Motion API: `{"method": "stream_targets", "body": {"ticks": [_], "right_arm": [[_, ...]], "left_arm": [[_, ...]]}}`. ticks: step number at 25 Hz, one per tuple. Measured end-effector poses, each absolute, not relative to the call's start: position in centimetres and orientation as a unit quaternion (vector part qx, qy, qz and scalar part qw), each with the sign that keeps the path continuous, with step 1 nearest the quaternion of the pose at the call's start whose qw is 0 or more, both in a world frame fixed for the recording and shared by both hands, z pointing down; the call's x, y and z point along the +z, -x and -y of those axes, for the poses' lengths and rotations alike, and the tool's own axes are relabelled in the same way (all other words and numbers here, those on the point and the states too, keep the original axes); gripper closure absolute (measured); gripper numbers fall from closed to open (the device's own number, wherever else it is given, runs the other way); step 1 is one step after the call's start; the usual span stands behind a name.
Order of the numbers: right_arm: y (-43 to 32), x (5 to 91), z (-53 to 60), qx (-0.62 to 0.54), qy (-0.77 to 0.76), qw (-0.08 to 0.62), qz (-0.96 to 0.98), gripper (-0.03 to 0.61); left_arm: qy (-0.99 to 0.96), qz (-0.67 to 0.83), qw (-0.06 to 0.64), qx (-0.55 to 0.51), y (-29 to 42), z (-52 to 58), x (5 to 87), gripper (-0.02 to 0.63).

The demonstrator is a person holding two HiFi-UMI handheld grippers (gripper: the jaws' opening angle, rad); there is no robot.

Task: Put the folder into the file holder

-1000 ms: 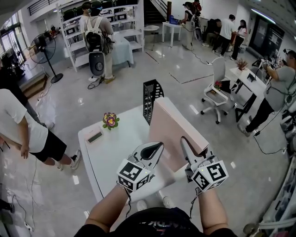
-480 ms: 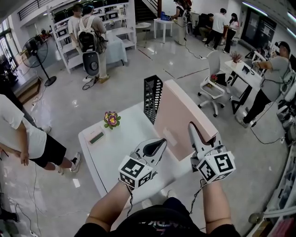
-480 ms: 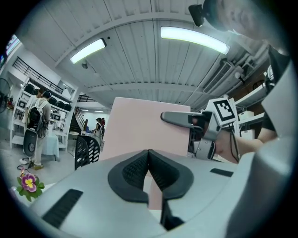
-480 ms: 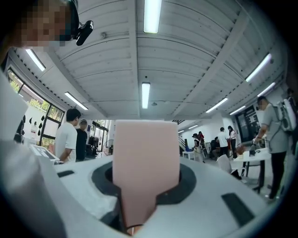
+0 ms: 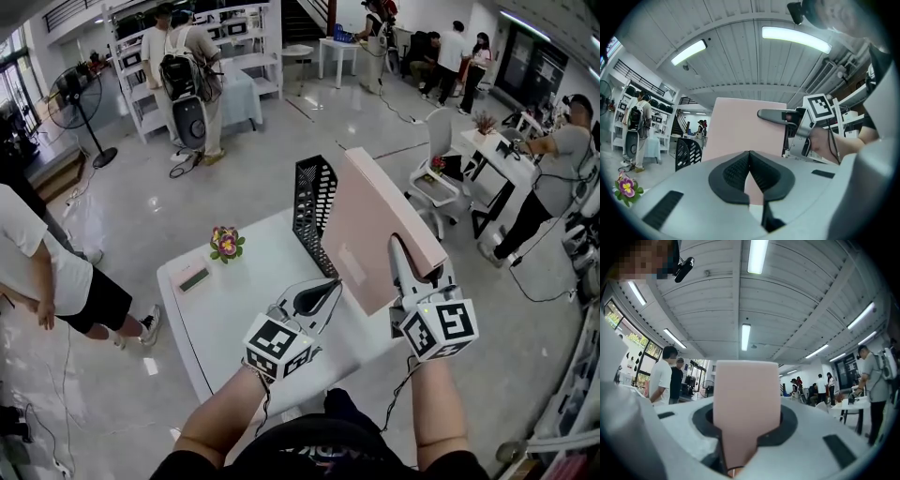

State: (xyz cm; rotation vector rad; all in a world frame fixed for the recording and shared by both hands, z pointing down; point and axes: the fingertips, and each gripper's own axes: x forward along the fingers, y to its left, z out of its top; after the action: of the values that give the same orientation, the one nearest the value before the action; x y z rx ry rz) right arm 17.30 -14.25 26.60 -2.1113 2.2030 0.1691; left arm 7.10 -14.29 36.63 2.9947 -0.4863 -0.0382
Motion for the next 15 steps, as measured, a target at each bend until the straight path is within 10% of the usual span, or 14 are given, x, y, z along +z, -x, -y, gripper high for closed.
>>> {"method": "stream_targets", "body": {"ticks": [15], "right_arm": [[-21.0, 27.0, 23.3, 0.038, 0.669, 0.048, -0.741, 0.434]], "left_arm": [[-0.977, 0.203, 0.064, -0.002, -10.3, 19.3, 37.5, 0.612]]}}
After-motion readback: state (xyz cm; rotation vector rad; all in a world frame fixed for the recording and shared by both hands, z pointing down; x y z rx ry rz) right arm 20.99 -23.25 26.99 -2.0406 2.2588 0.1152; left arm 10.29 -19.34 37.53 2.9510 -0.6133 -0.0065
